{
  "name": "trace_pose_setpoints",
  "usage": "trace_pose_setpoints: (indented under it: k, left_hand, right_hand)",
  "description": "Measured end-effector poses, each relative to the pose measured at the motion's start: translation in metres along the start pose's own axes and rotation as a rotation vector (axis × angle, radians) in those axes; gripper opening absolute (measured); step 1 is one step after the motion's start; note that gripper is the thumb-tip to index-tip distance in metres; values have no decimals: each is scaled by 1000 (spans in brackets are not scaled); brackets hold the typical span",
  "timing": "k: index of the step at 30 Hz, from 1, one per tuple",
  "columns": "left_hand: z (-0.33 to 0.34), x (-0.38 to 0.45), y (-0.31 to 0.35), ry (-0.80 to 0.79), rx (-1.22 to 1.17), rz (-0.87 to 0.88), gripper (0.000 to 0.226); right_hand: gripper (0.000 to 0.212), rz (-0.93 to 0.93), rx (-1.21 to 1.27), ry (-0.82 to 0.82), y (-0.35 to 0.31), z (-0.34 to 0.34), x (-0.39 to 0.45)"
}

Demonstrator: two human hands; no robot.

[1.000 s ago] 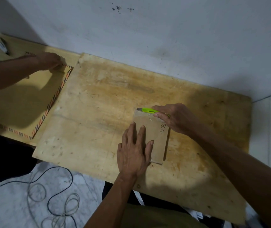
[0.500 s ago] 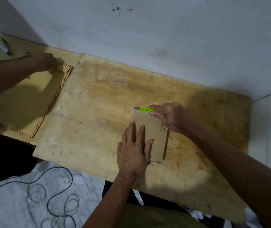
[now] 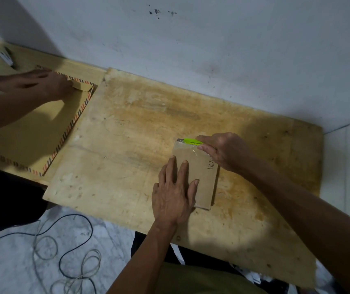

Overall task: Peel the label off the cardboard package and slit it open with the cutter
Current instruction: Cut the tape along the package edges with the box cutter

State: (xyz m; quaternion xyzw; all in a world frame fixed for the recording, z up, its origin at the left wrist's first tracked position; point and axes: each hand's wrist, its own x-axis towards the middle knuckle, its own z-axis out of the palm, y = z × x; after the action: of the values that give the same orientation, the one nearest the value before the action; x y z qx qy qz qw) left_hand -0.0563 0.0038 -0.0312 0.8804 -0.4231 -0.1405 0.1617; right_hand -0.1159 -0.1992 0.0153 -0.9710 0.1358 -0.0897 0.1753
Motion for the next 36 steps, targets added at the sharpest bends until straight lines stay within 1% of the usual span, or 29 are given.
trace_pose_setpoints:
  k: [8,14,20,23,31,36]
  left_hand:
    - [0,-1,1,-4,-10,2,58]
    - [1,-1,-1,-6,-17,7,59]
    - [1,-1,0,2,-16,12,59]
    - [2,0,-1,1,-4,10,60]
    - [1,-1,-1,-4,3,5,59]
    - [3,-1,-2,6,-3,14,58]
  right_hand:
    - [31,-8,-51,-62,1,-7,-2]
    - [29,94,-34,-171,5,-12,-12]
    - [33,128,-34,-234,8,-21,-18]
    - [32,154,-29,-267,10,-29,-24]
    - [33,173,-56,-272,17,-36,-37]
    - [33,180,-54,-248,29,-38,-51]
